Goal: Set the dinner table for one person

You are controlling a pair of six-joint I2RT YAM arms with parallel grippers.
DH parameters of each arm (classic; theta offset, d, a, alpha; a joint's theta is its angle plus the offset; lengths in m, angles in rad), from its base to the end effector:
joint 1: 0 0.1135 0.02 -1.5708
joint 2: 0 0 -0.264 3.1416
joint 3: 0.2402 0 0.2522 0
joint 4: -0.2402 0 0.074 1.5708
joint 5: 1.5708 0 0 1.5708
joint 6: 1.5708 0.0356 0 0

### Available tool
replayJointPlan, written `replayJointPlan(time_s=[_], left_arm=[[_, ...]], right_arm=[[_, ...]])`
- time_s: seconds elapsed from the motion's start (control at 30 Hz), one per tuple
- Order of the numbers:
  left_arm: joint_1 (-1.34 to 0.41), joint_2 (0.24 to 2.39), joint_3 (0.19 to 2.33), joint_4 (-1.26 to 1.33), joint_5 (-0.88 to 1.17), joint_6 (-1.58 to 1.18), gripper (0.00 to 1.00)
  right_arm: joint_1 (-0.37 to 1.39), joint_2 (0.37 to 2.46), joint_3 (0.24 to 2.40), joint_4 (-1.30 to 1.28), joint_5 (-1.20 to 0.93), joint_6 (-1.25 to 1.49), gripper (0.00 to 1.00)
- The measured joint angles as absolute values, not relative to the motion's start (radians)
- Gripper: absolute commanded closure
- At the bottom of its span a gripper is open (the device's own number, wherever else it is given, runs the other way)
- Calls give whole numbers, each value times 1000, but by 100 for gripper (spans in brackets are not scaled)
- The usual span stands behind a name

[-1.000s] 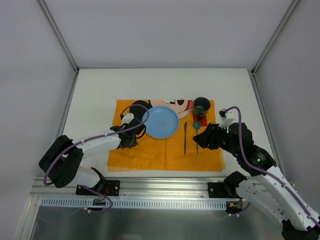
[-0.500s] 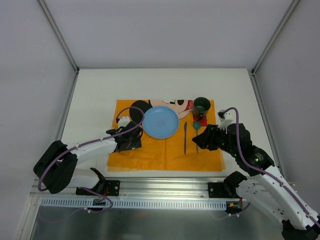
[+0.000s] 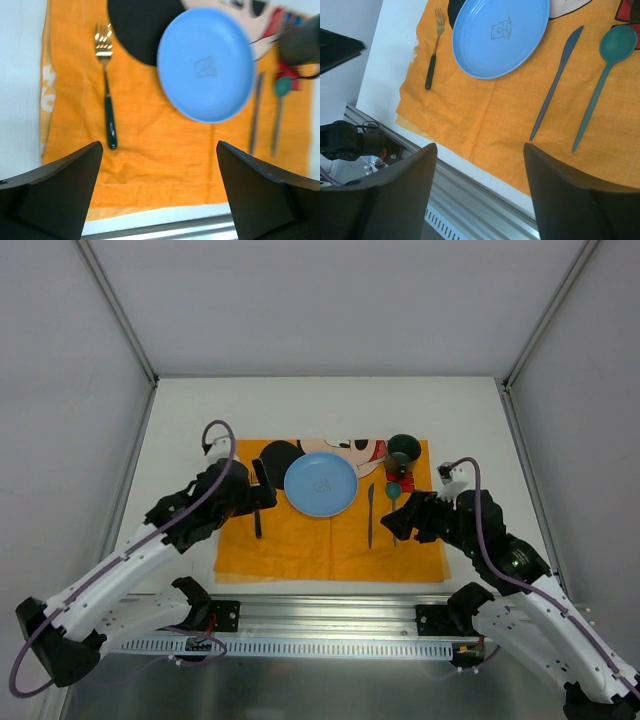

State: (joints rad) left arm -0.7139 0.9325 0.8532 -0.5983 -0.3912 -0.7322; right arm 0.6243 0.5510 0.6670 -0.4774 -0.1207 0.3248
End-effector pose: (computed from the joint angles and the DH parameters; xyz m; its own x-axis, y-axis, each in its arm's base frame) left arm 0.1562 -0.1174 0.2989 -0.6070 -0.2918 -0.7392 -0.0336 0.9387 -0.3430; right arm 0.1060 0.0816 0.3010 -0.4862 0.0402 -0.8729 -0.5450 0.7669 0.3389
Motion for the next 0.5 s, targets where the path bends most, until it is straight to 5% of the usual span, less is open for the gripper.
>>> replayJointPlan(time_s=[0.17, 0.43, 0.5], left_arm=[[-714, 713, 914, -675, -347, -718, 1], [-717, 287, 691, -760, -293, -768, 1], [-722, 203, 636, -779, -286, -779, 11]], right_arm=[[625, 500, 667, -499, -120, 328, 5], [624, 309, 612, -543, -121, 352, 1], [625, 276, 601, -583, -115, 352, 1]])
